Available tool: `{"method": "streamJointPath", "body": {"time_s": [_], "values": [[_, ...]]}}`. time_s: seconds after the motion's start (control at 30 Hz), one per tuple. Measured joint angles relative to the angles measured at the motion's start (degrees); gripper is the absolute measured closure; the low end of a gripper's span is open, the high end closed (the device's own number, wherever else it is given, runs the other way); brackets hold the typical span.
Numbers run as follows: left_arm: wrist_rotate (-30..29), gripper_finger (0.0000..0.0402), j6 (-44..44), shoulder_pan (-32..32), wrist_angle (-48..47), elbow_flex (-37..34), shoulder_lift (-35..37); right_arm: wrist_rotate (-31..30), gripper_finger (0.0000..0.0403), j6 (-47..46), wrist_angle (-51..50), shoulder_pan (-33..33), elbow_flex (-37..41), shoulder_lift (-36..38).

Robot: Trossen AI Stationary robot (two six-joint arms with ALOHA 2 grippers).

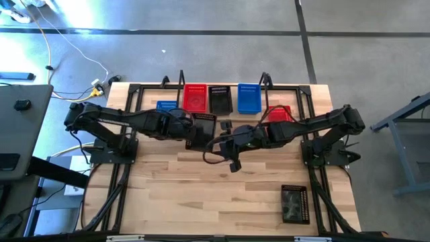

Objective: Stack baskets on shelf by color
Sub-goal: Stack the top black basket on top of the black basket on the shelf

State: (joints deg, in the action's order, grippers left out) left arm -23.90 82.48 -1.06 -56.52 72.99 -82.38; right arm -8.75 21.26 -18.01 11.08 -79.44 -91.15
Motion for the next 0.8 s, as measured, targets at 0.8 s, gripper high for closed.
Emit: {"method": "streamJointPath", "body": {"time_s": [0.8], "values": [[2.3,0.0401,-2.8,-1.6,0.8,1.4,-3.0,-3.4,0.0268,-7.2,-0.2,-0.5,0.0,-12.2]]}}
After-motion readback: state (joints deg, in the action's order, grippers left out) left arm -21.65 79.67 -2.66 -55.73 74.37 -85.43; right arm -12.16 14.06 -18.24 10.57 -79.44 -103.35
